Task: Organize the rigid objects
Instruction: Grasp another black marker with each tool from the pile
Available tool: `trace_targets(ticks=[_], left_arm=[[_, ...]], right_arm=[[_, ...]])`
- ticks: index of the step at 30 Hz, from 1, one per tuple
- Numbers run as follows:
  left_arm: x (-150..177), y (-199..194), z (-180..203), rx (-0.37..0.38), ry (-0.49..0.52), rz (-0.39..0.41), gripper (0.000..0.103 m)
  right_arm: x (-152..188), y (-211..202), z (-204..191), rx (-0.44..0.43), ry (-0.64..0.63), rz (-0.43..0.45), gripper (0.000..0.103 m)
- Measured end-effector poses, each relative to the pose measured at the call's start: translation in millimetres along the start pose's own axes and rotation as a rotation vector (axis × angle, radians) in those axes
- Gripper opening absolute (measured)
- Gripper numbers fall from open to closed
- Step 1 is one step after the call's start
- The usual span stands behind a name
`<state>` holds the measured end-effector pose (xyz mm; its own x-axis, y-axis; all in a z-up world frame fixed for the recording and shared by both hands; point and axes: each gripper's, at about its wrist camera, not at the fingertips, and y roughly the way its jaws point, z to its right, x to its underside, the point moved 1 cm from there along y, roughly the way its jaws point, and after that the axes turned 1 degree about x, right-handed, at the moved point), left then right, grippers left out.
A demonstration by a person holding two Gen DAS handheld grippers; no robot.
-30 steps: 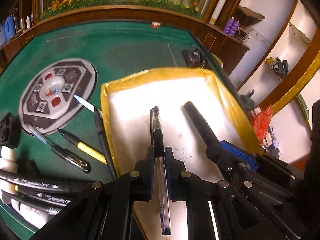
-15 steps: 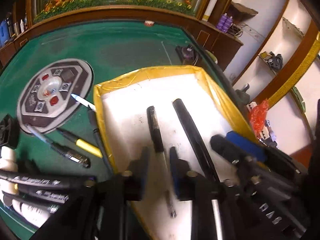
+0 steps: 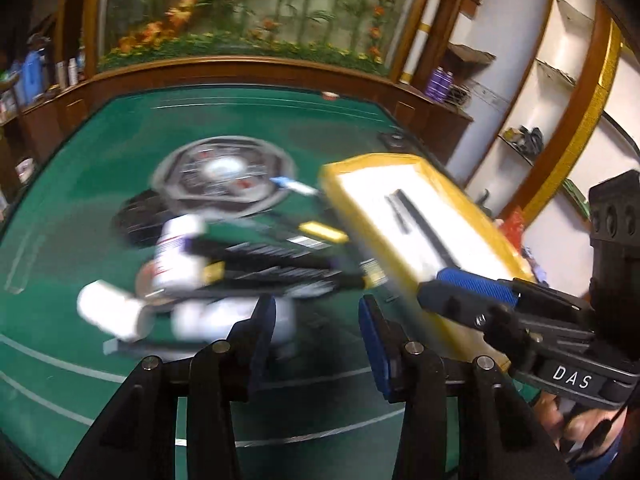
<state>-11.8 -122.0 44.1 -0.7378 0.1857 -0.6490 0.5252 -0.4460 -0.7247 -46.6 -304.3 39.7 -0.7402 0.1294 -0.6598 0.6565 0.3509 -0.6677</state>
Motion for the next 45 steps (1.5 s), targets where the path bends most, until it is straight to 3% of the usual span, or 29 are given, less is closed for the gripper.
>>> trace_targets(ticks=[6, 10, 12, 16, 18, 21, 23, 26, 28, 32, 36, 40, 41, 45], left_arm=[[37.9, -11.9, -77.0, -0.065, -0.04, -0.042, 0.049], [54.2, -16.7, -108.1, -0.101, -0.085, -0.044, 0.049], [57.6, -15.5, -112.2, -0.097, -0.093, -0.045, 0.049], [60.8, -11.0, -113.1, -0.086, -0.09, -0.056, 0.049], [60.0, -9.5, -113.4, -0.074, -0.096, -0.063, 0.049], [59.9, -9.2, -116.6, -0.063, -0.109, -0.066, 0.049], [61.4, -10.5, -118.7, -0.056, -0.112, -0.072, 0.049], [64.5, -12.8, -124.3, -0.043, -0.126, -0.083, 0.049], [64.8, -12.6, -126.3, -0.032, -0.144, -0.095, 0.049], [63.7, -9.5, -128.3, -0.053, -0.159, -0.111, 0.049], [63.8, -6.3, -120.2, -0.11, -0.14, -0.122, 0.049], [62.3, -1.4, -113.6, -0.255, -0.087, -0.123, 0.021], [62.4, -1.2, -116.5, -0.261, -0.086, -0.124, 0.016], [65.1, -2.6, -118.8, -0.274, -0.071, -0.133, 0.015]], right_arm=[[24.7, 44.2, -45.1, -0.039, -0.135, -0.115, 0.033], [15.4, 59.1, -40.8, 0.056, -0.108, -0.11, 0.033], [11.1, 67.2, -32.6, 0.09, -0.096, -0.116, 0.032], [11.5, 90.4, -19.3, 0.061, -0.033, -0.172, 0.029], [19.2, 97.1, -26.5, 0.037, -0.04, -0.187, 0.022], [32.8, 101.9, -61.3, 0.083, -0.181, -0.187, 0.017], [43.8, 102.2, -83.3, 0.022, -0.241, -0.223, 0.018], [59.9, 98.5, -113.7, 0.017, -0.356, -0.248, 0.021], [64.2, 95.2, -113.5, 0.005, -0.364, -0.259, 0.019], [65.8, 81.6, -98.5, 0.085, -0.366, -0.239, 0.015], [68.2, 72.3, -88.5, 0.089, -0.334, -0.227, 0.015], [65.0, 73.1, -86.4, 0.08, -0.317, -0.218, 0.015], [63.1, 74.4, -87.5, 0.082, -0.322, -0.214, 0.015], [58.4, 86.9, -90.4, 0.091, -0.333, -0.229, 0.022]])
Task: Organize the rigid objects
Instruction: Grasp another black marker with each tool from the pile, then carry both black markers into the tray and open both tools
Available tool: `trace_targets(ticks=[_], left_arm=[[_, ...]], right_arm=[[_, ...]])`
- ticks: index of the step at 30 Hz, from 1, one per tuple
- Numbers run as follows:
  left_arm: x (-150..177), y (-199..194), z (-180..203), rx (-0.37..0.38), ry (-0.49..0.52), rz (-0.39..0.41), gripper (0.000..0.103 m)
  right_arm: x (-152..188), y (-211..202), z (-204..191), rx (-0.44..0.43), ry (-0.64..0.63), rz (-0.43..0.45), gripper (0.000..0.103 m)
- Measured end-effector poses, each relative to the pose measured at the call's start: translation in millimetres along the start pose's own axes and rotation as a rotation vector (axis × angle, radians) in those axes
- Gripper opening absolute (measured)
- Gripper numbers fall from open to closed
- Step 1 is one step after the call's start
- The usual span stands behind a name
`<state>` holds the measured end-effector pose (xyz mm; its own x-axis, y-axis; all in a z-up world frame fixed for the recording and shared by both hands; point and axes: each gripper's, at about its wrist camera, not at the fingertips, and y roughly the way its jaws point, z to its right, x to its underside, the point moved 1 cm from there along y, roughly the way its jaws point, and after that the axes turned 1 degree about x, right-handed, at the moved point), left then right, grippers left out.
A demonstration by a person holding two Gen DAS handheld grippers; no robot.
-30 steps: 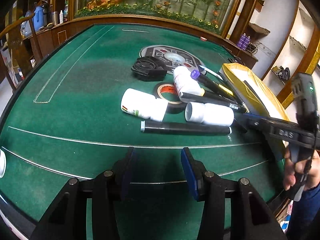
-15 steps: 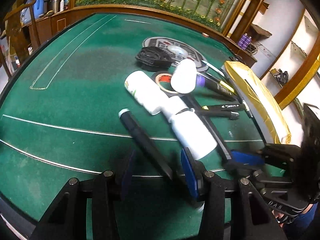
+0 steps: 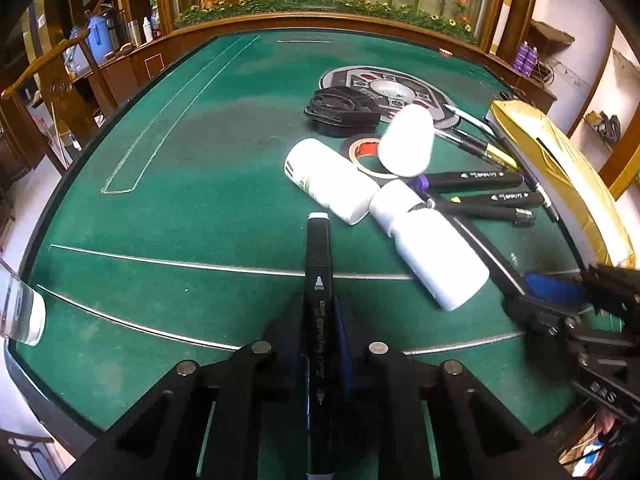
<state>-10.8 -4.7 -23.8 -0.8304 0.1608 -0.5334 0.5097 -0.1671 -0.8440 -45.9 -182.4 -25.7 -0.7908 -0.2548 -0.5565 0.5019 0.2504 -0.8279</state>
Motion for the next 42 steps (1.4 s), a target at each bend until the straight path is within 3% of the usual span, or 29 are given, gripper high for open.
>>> trace_targets(ticks=[2, 4, 12, 17, 32, 36, 42], left_arm=[[1.8, -0.7, 3.0, -0.017, 0.033, 0.009, 0.016], [3.6, -1.6, 1.4, -0.016, 0.023, 0.02, 0.015], [3.5, -21.7, -10.4, 0.053, -0.057, 0.098, 0.015], [-2.0, -38.5, 0.8, 0.074, -0.036, 0.151, 0.015], [0.2, -39.5, 23.6, 0.087, 0.001, 0.143, 0.015], [-0.4, -44.3, 30.9, 0.084, 0.015, 0.168, 0.015], [-5.5, -48.0, 45.5, 0.11, 0.039, 0.182, 0.015]], right_arm=[[-1.9, 3.1, -2.9, 0.013, -0.016, 0.017, 0.022], [-2.5, 4.2, -7.7, 0.047, -0.04, 0.018, 0.015], [11.7, -21.1, -3.0, -0.072, 0.035, 0.072, 0.014], [17.0, -38.2, 3.6, -0.12, 0.078, 0.13, 0.015], [15.7, -8.9, -1.3, -0.044, 0.022, 0.025, 0.017], [15.7, -7.7, -5.6, -0.017, 0.009, 0.046, 0.014], [18.2, -33.7, 14.5, -0.047, 0.097, 0.143, 0.014]])
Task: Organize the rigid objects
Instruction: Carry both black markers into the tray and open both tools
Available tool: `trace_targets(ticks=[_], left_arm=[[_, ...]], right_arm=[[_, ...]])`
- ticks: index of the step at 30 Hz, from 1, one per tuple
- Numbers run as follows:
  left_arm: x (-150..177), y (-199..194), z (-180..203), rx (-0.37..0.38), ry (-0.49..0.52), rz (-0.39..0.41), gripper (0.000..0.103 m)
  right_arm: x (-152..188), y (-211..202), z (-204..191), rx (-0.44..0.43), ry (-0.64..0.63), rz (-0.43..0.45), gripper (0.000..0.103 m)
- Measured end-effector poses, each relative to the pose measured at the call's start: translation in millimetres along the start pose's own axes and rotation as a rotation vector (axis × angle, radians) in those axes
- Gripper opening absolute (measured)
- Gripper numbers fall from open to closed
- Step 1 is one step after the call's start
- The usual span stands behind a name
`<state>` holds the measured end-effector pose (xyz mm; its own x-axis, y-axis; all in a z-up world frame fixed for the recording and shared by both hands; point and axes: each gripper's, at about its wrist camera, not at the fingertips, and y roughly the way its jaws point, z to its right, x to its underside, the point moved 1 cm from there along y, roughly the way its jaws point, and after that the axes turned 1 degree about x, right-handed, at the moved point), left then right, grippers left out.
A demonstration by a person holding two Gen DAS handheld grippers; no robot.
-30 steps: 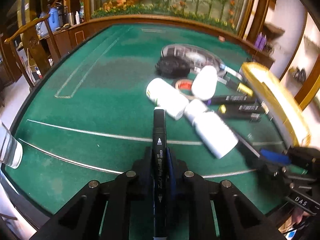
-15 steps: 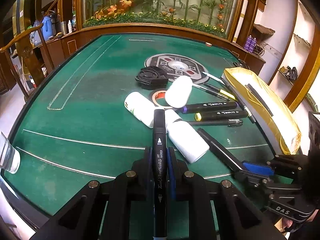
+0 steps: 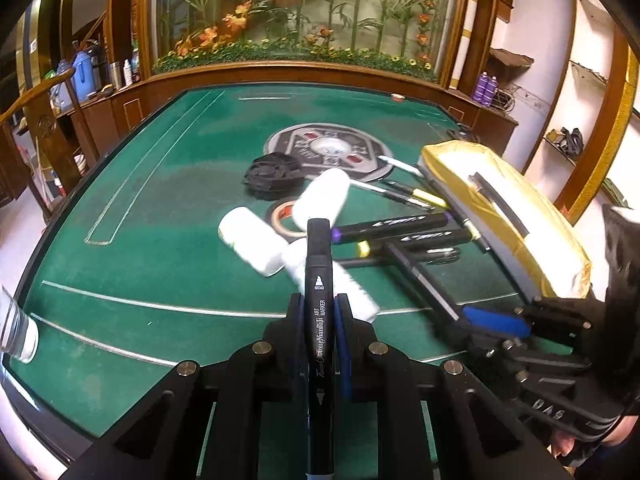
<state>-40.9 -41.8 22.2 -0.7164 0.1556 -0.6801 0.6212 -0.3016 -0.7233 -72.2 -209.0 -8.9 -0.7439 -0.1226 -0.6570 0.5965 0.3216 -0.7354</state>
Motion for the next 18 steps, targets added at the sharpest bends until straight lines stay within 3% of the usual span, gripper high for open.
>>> trace_targets(ticks=[9, 18], left_arm=[[-20.2, -6.8, 51.6, 0.09, 0.069, 0.037, 0.014], [-37.8, 2.9, 107.0, 0.186, 0.13, 0.009, 0.014]], right_arm=[[2.0, -36.7, 36.4, 0.006, 0.112, 0.097, 0.014], [13.9, -64.2, 77.0, 0.02, 0.239, 0.156, 0.014]])
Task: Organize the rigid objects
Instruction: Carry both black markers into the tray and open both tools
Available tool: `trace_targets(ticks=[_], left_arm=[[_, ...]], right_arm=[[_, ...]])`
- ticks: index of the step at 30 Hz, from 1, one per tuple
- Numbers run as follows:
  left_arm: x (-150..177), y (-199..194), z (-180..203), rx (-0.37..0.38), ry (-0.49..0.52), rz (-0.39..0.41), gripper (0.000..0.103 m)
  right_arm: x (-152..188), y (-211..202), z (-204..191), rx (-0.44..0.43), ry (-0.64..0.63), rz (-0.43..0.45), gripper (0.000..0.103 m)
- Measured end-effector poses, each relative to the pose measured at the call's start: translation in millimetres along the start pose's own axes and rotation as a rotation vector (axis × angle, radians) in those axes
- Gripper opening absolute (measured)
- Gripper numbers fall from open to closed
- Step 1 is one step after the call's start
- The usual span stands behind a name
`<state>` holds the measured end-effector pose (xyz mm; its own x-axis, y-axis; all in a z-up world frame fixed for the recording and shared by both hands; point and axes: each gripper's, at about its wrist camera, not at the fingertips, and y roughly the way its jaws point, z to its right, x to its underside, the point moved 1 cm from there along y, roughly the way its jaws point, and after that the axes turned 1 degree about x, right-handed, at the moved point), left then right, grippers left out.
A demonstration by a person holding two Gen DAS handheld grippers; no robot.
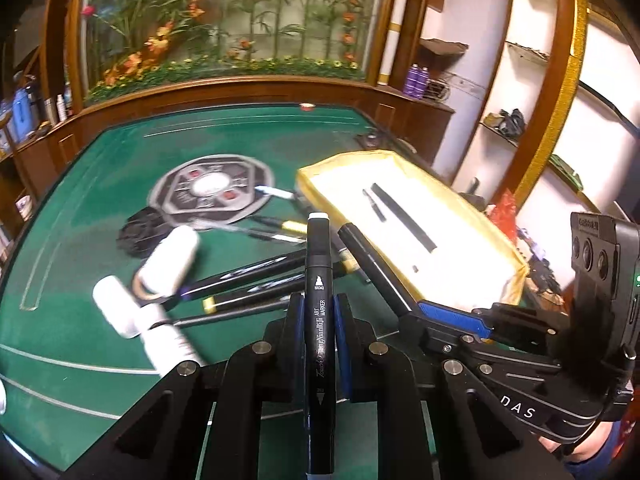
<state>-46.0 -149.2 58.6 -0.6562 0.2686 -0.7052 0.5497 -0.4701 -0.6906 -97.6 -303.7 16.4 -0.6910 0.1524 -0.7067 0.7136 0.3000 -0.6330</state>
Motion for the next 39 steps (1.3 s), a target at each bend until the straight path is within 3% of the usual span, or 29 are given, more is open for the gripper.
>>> trace_targets(ticks=[11, 18, 22, 30, 39], left_arm=[[-39.6, 46.3, 49.3, 0.088, -0.042, -0.043, 0.014], [-67.6, 98.1, 67.5, 0.11, -0.14, -0.088, 0.014], [-72.9, 130.1, 66.2, 0.102, -0.215, -0.147, 0.014], [-69.1, 150.8, 53.4, 0.124, -0.236, -0.199, 0.014], [-70.6, 150.2, 50.5, 0.13, -0.24, -0.18, 0.016]], right_arm=[[-7.8, -26.8, 58.5, 0.05, 0.168, 0.076, 0.014], [-37.9, -25.3, 94.2, 0.168, 0.186, 0.058, 0.014], [-60.7, -8.4, 108.2, 0.239, 0.139, 0.003, 0.014], [-74.7, 35.4, 127.7, 0.371, 0.069, -0.165, 0.014], [-70.1, 52.1, 137.8, 0.381, 0.093, -0.226, 0.014]])
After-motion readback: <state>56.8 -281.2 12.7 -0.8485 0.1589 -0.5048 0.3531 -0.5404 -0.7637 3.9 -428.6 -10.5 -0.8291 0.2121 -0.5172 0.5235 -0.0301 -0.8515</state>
